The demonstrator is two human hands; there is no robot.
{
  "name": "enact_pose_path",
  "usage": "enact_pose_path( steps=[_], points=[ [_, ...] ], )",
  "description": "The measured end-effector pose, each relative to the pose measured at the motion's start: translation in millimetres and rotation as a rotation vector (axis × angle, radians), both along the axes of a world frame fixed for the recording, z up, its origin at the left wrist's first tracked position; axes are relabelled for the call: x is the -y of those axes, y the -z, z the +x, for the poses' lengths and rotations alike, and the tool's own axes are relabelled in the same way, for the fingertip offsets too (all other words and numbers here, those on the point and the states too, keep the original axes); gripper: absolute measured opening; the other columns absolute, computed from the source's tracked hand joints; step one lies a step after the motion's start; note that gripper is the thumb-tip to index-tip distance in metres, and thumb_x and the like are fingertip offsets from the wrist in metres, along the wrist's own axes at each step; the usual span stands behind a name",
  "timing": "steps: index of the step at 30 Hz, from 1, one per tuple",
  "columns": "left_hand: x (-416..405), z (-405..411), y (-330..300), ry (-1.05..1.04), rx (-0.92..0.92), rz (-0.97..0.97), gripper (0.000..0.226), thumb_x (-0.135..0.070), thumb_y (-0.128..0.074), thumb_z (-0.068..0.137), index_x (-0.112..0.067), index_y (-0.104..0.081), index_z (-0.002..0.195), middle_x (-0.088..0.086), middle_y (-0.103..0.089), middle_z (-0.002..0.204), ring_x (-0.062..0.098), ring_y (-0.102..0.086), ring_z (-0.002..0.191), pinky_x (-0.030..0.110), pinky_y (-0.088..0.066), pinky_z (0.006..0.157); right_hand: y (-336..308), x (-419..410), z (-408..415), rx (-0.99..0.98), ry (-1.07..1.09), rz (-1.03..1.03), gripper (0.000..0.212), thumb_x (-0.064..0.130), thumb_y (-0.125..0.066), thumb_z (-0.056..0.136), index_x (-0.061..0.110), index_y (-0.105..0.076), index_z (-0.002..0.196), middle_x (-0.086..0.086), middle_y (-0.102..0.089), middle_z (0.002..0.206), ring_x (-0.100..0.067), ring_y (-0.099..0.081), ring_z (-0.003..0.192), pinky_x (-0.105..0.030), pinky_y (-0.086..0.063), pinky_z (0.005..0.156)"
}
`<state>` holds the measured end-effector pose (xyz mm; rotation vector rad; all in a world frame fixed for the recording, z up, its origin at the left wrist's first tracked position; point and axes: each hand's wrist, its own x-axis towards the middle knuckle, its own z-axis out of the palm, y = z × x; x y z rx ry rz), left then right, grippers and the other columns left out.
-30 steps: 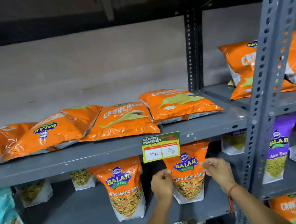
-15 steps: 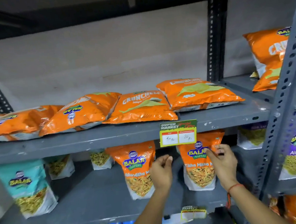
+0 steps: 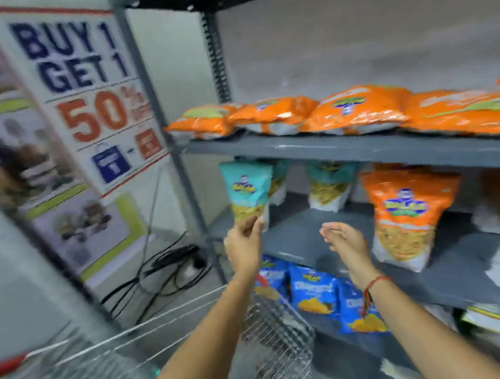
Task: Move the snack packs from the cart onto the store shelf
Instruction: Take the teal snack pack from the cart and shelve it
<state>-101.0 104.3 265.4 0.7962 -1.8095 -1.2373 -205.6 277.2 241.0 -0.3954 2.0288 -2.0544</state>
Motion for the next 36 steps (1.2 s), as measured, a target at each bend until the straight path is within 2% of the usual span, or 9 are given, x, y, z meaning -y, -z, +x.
enact_pose_path(
  steps=[4, 8, 16, 18, 22, 24, 28, 32, 36],
  points=[
    [81.6, 89.6, 42.9, -0.154, 0.236, -0.020, 0.026, -0.032, -0.067, 0.083, -0.014, -0.075, 0.101, 0.009, -0.078, 0.097, 0.022, -0.072, 0.092, 0.035, -0.056, 0.083, 38.0, 81.7, 55.2, 0.066, -0.332, 0.180, 0.028, 0.004, -0.064, 0.086, -0.004, -0.061, 0.114, -0.015, -0.065, 0.099, -0.012, -0.060, 0.079, -0.003, -0.046, 0.058],
    [134.3, 168.9, 116.0, -0.189, 0.669, -0.012, 0.024, -0.032, -0.064, 0.084, -0.015, -0.075, 0.096, 0.015, -0.076, 0.099, 0.032, -0.068, 0.099, 0.037, -0.052, 0.080, 102.3, 134.8, 88.8, 0.105, -0.623, 0.450, 0.033, -0.002, -0.066, 0.083, -0.011, -0.059, 0.113, -0.017, -0.063, 0.094, -0.021, -0.056, 0.091, -0.016, -0.044, 0.071],
    [152.6, 268.5, 283.9, -0.168, 1.345, 0.399, 0.045, -0.028, -0.055, 0.063, -0.015, -0.067, 0.104, 0.014, -0.072, 0.111, 0.035, -0.066, 0.105, 0.036, -0.054, 0.084, 267.0, 210.9, 108.4, 0.179, -1.052, 0.972, 0.029, 0.003, -0.066, 0.084, 0.015, -0.049, 0.103, 0.006, -0.048, 0.079, 0.009, -0.054, 0.052, -0.011, -0.039, 0.065],
    [153.6, 272.4, 318.6, -0.096, 1.329, 0.483, 0.041, -0.023, -0.056, 0.070, -0.016, -0.066, 0.110, 0.014, -0.070, 0.116, 0.034, -0.066, 0.107, 0.035, -0.052, 0.087, 301.3, 226.7, 117.2, 0.202, -1.100, 1.051, 0.035, 0.009, -0.061, 0.087, 0.022, -0.047, 0.116, 0.005, -0.052, 0.093, 0.021, -0.052, 0.052, -0.004, -0.042, 0.059],
    [162.0, 254.0, 363.8, -0.102, 1.028, 0.589, 0.061, -0.008, -0.070, 0.078, -0.007, -0.047, 0.134, 0.017, -0.065, 0.125, 0.032, -0.064, 0.111, 0.029, -0.047, 0.087, 347.5, 250.1, 131.9, 0.141, -1.144, 1.006, 0.062, 0.011, -0.069, 0.081, 0.008, -0.044, 0.138, -0.012, -0.055, 0.134, -0.007, -0.044, 0.103, -0.001, -0.040, 0.071],
    [174.3, 245.1, 381.7, -0.177, 0.961, 0.572, 0.050, -0.004, -0.071, 0.077, -0.002, -0.054, 0.123, 0.017, -0.068, 0.120, 0.032, -0.065, 0.109, 0.027, -0.047, 0.085, 362.2, 256.5, 138.1, 0.138, -1.128, 0.902, 0.062, 0.005, -0.073, 0.078, 0.006, -0.048, 0.135, -0.006, -0.057, 0.126, -0.013, -0.050, 0.113, -0.002, -0.044, 0.082],
    [195.0, 243.3, 401.4, -0.242, 0.881, 0.616, 0.031, -0.015, -0.075, 0.077, -0.011, -0.067, 0.107, 0.003, -0.075, 0.102, 0.019, -0.071, 0.093, 0.037, -0.057, 0.087, 382.0, 260.7, 144.2, 0.095, -0.942, 0.795, 0.029, 0.012, -0.075, 0.077, 0.011, -0.071, 0.105, -0.006, -0.076, 0.101, -0.020, -0.071, 0.088, -0.041, -0.059, 0.082],
    [194.0, 242.2, 402.5, -0.316, 0.838, 0.612, 0.018, -0.020, -0.075, 0.077, -0.013, -0.072, 0.093, 0.002, -0.077, 0.092, 0.017, -0.071, 0.084, 0.041, -0.059, 0.081, 385.0, 254.7, 141.7, 0.069, -0.854, 0.744, 0.010, 0.018, -0.072, 0.081, 0.016, -0.076, 0.090, 0.011, -0.072, 0.074, 0.005, -0.062, 0.059, -0.027, -0.052, 0.058],
    [185.0, 227.2, 382.7, -0.282, 0.758, 0.521, 0.023, -0.028, -0.075, 0.078, -0.011, -0.066, 0.066, -0.001, -0.069, 0.063, 0.011, -0.061, 0.061, 0.034, -0.052, 0.057, 366.6, 245.8, 128.2, 0.155, -0.808, 0.736, 0.003, 0.018, -0.069, 0.084, 0.019, -0.072, 0.083, 0.002, -0.074, 0.079, -0.020, -0.072, 0.078, -0.028, -0.060, 0.065]
  ],
)
